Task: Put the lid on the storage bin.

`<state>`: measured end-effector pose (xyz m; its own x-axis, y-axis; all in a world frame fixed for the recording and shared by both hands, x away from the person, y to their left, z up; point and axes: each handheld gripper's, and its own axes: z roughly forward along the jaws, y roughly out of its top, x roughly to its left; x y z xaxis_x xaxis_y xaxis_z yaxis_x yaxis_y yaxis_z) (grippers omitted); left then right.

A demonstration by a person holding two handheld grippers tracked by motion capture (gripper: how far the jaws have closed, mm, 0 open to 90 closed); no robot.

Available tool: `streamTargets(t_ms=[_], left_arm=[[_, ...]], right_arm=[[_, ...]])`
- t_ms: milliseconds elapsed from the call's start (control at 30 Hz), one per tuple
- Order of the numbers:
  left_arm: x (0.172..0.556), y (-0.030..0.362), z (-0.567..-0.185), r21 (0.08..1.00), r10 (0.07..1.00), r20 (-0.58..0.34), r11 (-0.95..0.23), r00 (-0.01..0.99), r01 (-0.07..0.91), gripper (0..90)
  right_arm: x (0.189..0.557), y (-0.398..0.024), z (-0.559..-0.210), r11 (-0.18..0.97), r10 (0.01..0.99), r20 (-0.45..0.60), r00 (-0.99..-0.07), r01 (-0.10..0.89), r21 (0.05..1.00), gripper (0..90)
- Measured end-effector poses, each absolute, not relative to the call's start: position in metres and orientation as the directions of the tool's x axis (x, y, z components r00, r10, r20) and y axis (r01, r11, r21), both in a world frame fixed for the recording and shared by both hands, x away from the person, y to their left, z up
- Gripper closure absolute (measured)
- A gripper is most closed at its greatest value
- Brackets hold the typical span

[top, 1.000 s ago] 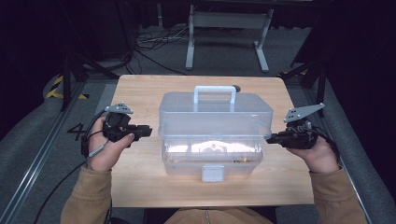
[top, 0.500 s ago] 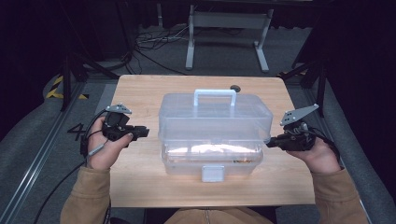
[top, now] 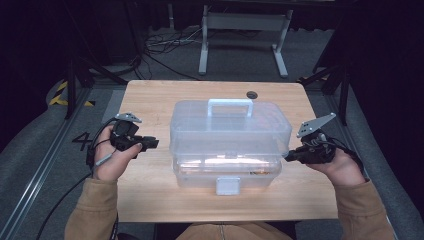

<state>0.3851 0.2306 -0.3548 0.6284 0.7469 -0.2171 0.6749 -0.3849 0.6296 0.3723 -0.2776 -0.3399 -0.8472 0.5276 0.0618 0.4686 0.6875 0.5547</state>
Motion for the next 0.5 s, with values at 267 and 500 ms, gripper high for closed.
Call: streamTargets(t_ms=[267,500], left_arm=[[0.3877,0.2314,-0.3593,0.61,0.756,-0.215,-0.391,0.619,0.689,76.5],[0.3899,0.2329,-0.3628,0.598,0.758,-0.219,-0.394,0.615,0.698,76.5]], right_arm=[[0.372,-0.276,-0.3419,0.704,0.517,0.069,-0.853,0.47,0.532,89.1],[0.372,-0.2742,-0.3444,0.721,0.507,0.075,-0.858,0.471,0.508,89.1]])
